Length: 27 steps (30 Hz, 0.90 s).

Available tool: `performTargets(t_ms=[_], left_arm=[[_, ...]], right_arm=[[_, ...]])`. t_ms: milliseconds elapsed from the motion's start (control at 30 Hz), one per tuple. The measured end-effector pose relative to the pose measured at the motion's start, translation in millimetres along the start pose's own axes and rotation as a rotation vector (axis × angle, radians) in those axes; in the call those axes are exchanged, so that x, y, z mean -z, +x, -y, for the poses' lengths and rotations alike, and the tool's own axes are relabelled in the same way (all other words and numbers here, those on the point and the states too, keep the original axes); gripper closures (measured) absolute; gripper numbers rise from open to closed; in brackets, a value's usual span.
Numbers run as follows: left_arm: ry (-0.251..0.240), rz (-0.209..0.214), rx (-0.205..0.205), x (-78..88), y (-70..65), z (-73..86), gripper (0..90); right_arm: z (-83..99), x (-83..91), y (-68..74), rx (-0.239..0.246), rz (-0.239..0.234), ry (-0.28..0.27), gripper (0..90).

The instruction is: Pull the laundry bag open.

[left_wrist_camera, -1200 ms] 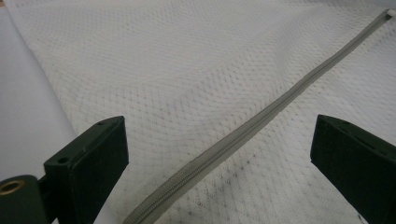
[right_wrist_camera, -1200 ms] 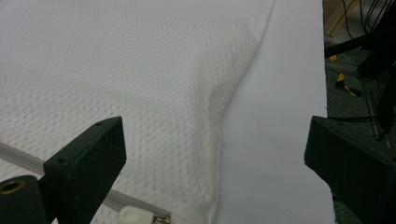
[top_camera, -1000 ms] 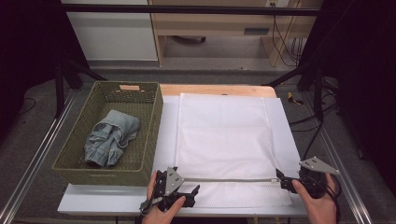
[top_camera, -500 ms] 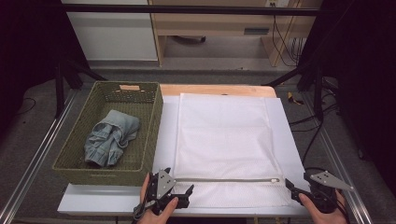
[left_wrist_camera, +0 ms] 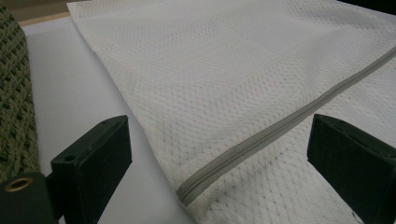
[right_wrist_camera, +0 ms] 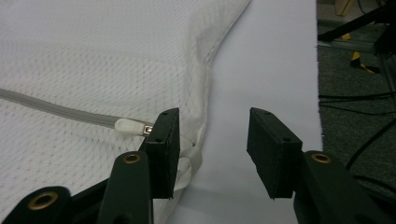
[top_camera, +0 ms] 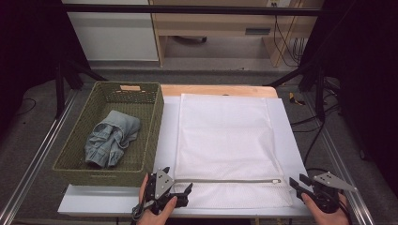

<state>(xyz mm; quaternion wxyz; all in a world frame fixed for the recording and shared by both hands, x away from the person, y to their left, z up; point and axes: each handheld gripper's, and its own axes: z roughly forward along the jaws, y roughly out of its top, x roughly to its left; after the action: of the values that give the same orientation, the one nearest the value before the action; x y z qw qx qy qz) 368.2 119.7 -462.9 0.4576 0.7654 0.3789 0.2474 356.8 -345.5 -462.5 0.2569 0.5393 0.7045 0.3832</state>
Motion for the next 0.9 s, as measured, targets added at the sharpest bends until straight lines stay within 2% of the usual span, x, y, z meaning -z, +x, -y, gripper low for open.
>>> performTargets(t_ms=[233, 533, 633, 733, 767, 800, 900], left_arm=[[0.013, 0.012, -0.025, -0.8, -6.0, 2.3, 6.0], [0.013, 0.015, -0.044, -0.9, -9.1, 1.0, 6.2], [0.008, 0.014, -0.047, -1.3, -9.5, -0.9, 6.2], [0.005, 0.01, -0.05, -1.5, -9.5, -0.7, 6.3], [0.009, 0.01, -0.054, -1.5, -9.2, -0.2, 6.2], [0.011, 0.007, -0.055, -1.5, -9.0, 0.3, 6.2], [0.012, -0.002, -0.054, -2.2, -9.1, 1.0, 6.7]], right_arm=[[0.1, -17.7, 7.5, 0.01, -0.036, 0.052, 57.3], [7.4, -26.1, 15.0, 0.057, -0.035, 0.118, 56.9], [7.8, -26.0, 17.2, 0.073, -0.027, 0.121, 57.8], [7.5, -26.4, 21.4, 0.094, -0.02, 0.124, 65.5], [7.3, -27.2, 20.8, 0.123, -0.017, 0.121, 69.0], [6.8, -27.2, 23.1, 0.115, -0.016, 0.125, 72.1], [5.2, -28.4, 27.1, 0.133, -0.005, 0.135, 81.5]])
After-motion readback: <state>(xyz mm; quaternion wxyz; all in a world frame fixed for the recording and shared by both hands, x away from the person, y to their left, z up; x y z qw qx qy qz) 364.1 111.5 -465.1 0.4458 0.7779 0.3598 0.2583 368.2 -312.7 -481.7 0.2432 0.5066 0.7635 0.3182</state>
